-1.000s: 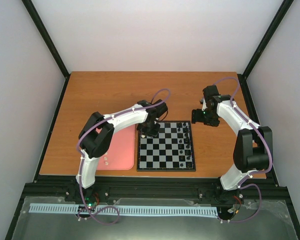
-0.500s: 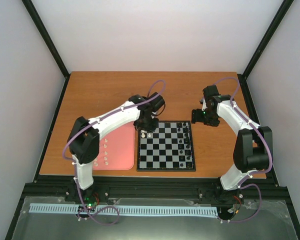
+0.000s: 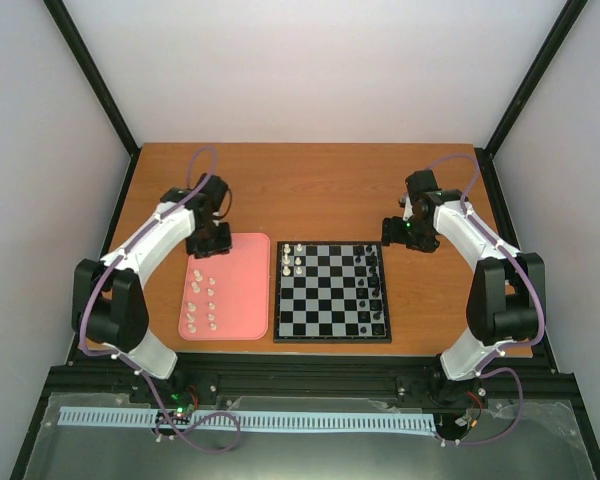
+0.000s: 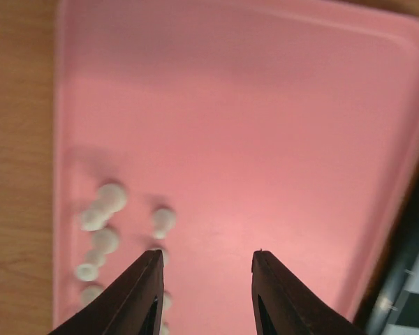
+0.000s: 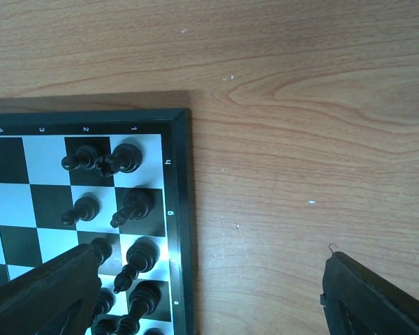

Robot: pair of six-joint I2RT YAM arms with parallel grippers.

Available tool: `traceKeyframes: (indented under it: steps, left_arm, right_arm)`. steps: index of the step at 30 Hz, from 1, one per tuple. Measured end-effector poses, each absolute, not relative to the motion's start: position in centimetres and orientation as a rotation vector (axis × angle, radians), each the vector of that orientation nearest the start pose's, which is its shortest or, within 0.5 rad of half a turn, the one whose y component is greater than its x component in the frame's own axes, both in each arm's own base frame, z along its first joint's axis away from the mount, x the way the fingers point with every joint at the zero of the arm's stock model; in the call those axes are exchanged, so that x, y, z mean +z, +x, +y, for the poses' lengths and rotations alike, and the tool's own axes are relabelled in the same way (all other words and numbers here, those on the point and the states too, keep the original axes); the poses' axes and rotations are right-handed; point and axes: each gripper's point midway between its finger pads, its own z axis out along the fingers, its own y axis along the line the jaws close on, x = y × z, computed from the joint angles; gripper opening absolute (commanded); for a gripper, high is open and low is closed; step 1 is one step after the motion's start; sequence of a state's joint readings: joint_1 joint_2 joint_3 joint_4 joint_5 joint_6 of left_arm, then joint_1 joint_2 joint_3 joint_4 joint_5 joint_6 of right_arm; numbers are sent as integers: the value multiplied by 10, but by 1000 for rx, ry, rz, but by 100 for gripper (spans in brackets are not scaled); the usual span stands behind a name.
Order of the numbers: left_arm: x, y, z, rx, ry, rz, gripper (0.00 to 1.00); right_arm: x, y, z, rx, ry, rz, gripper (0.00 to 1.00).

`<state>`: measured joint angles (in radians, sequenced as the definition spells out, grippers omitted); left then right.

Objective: Set up the chess pieces on the board
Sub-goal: Pick up the chess piece from the storage box.

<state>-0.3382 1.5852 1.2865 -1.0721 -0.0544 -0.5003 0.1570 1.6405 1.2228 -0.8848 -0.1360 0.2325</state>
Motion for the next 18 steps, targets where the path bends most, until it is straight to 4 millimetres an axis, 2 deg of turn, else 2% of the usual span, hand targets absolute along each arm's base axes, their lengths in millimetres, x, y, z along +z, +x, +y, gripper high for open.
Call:
traceKeyframes:
  steps: [2, 6, 13, 18]
  left_arm:
    - [108, 303, -73, -24, -362, 2956, 38]
    - [101, 302, -51, -11, -469, 2957, 37]
    - [82, 291, -28, -21, -609, 2967, 35]
    - [73, 283, -23, -17, -652, 2984, 35]
  right_arm:
    - [97, 343, 78, 269, 82, 2892, 100]
    - [97, 343, 78, 269, 82, 2892, 100]
    - [98, 343, 78, 269, 82, 2888, 100]
    - [99, 343, 78, 269, 80, 2884, 100]
